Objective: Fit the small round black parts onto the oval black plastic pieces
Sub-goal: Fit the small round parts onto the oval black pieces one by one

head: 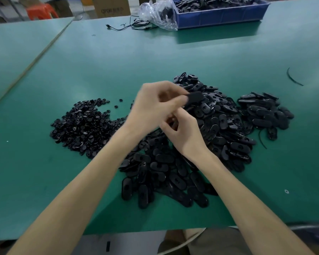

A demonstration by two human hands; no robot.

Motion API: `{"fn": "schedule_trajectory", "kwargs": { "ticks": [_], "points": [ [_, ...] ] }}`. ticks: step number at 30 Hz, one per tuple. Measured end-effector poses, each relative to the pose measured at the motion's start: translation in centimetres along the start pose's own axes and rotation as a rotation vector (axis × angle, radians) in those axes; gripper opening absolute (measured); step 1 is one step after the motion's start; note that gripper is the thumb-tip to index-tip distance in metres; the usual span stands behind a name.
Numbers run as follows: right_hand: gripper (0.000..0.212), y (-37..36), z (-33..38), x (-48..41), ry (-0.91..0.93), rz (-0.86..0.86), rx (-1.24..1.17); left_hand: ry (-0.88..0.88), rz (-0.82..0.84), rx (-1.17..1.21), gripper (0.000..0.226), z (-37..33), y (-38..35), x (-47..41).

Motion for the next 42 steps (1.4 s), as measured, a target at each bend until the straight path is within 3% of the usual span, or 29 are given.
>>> {"fn": "schedule_trajectory", "kwargs": {
  "ticks": [3,5,10,19,29,32,37,42],
  "points": [
    [0.017,-0.6,-0.7,0.2,-0.009,0.092,0.004,-0.022,0.117,-0.083,0.009,-2.6,-4.9,-3.3],
    [0.034,-0.9,-0.6,0.4,0.049,0.124,-0.077,-0.032,0.182,-0.132,0.009,-3.6,-8.2,-5.3],
    [0.033,-0.8,0.1,-0.1,0.029,0.057,0.167,0.039,0.317,-0.261,0.010,-3.8,-15.1,-9.2],
    [0.039,-0.7,0.7,0.0,-0.013,0.071,0.278,0.082,0.264,-0.335,0.014,-2.0,-18.3,-9.6],
    [0.026,-1.3,0.2,0.3,0.017,0.148,0.402,-0.103,0.104,-0.185,0.023,-3.2,-11.5,-6.1],
    [0.036,-2.8,-0.4,0.5,-0.037,0.298,0.380,-0.111,-0.030,-0.111,0.023,-2.5,-6.9,-4.1],
    [0.011,-0.6,0.4,0.3,0.024,0.056,0.212,0.003,-0.256,-0.133,0.024,1.9,1.2,0.6],
    [0.008,0.2,0.8,0.5,0.016,-0.017,0.090,0.238,-0.300,-0.469,0.023,7.6,6.0,4.0]
  ]
}}
Point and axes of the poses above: each hand's wrist, its own x-axis away from the middle knuckle, its own y-axis out of the back of the hand, z = x × y, the point moved 7 cm from there along -x, towards the middle knuckle, and after that the axes turned 15 degrees about z, right-handed, at the moved point
